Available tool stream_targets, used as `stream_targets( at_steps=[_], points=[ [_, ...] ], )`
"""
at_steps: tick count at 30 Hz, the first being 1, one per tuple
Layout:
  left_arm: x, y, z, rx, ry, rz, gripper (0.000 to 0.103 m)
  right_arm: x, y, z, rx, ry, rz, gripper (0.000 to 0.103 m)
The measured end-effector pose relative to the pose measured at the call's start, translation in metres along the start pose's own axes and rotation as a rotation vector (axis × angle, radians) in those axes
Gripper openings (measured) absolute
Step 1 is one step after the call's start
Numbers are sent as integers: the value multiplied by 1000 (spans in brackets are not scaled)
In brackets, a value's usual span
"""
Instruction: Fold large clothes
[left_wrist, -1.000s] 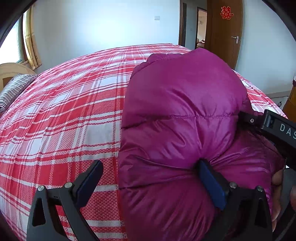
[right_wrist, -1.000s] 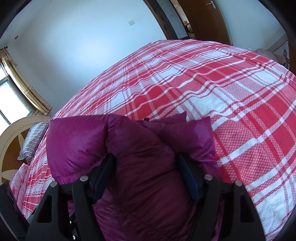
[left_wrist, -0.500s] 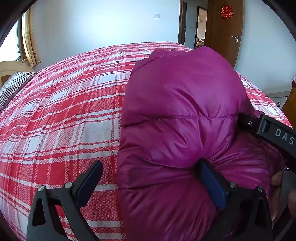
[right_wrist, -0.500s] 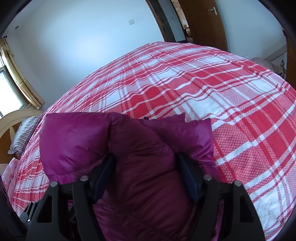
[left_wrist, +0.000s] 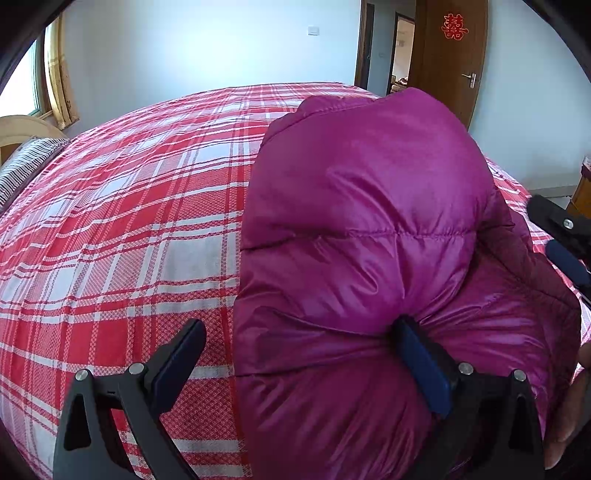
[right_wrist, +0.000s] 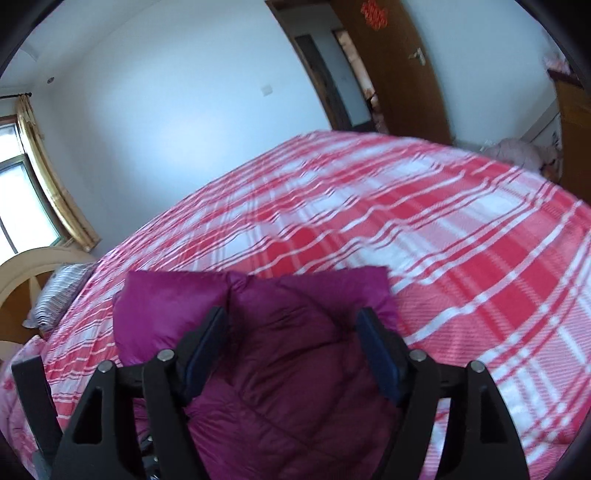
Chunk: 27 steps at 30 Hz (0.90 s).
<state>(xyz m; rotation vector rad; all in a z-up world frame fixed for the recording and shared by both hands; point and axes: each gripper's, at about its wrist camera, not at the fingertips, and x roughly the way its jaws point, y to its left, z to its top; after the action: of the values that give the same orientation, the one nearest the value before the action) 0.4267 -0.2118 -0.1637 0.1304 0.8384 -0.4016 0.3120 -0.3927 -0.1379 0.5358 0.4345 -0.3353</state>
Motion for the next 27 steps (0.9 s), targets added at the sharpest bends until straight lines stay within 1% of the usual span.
stream_targets(
  at_steps=[2,3,5,7,8,9,10,12,13,14,18,19,20,21,23,27],
  points=[
    [0,1,0,-5,1,-7,103,-4,-3,0,3,-6,-48,79],
    [1,3,0,-12,4,-17,103,-2,-6,0,9,15,-79,79],
    [2,6,0,-20,11,-28,102,3,-15,1,39,51,-113,79],
    [2,5,0,-21,13,-31,102,12,-22,2,56,109,-136,79],
    [3,5,0,-21,14,-32,102,19,-26,0,63,138,-132,79],
    [2,5,0,-22,15,-33,102,26,-30,0,72,178,-116,79],
    [2,6,0,-25,15,-37,102,29,-33,-1,83,193,-103,79],
    [1,9,-1,-43,14,-65,103,29,-34,-2,84,191,-60,78],
    [1,15,-1,-58,18,-84,102,30,-33,-4,78,196,-22,75],
    [0,20,-3,-77,22,-107,102,32,-34,-5,77,209,9,74],
    [-4,25,-7,-94,15,-130,102,36,-34,-6,80,228,39,73],
    [-5,27,-7,-100,11,-139,102,38,-35,-6,88,232,56,70],
    [-7,30,-9,-114,2,-161,102,37,-38,-6,105,234,93,65],
    [-8,35,-10,-135,-9,-193,102,36,-41,-7,121,233,133,63],
    [-8,42,-11,-166,-13,-226,102,34,-49,-9,158,238,200,58],
    [-3,24,-8,-93,12,-141,102,34,-42,-10,137,236,185,55]
  ],
)
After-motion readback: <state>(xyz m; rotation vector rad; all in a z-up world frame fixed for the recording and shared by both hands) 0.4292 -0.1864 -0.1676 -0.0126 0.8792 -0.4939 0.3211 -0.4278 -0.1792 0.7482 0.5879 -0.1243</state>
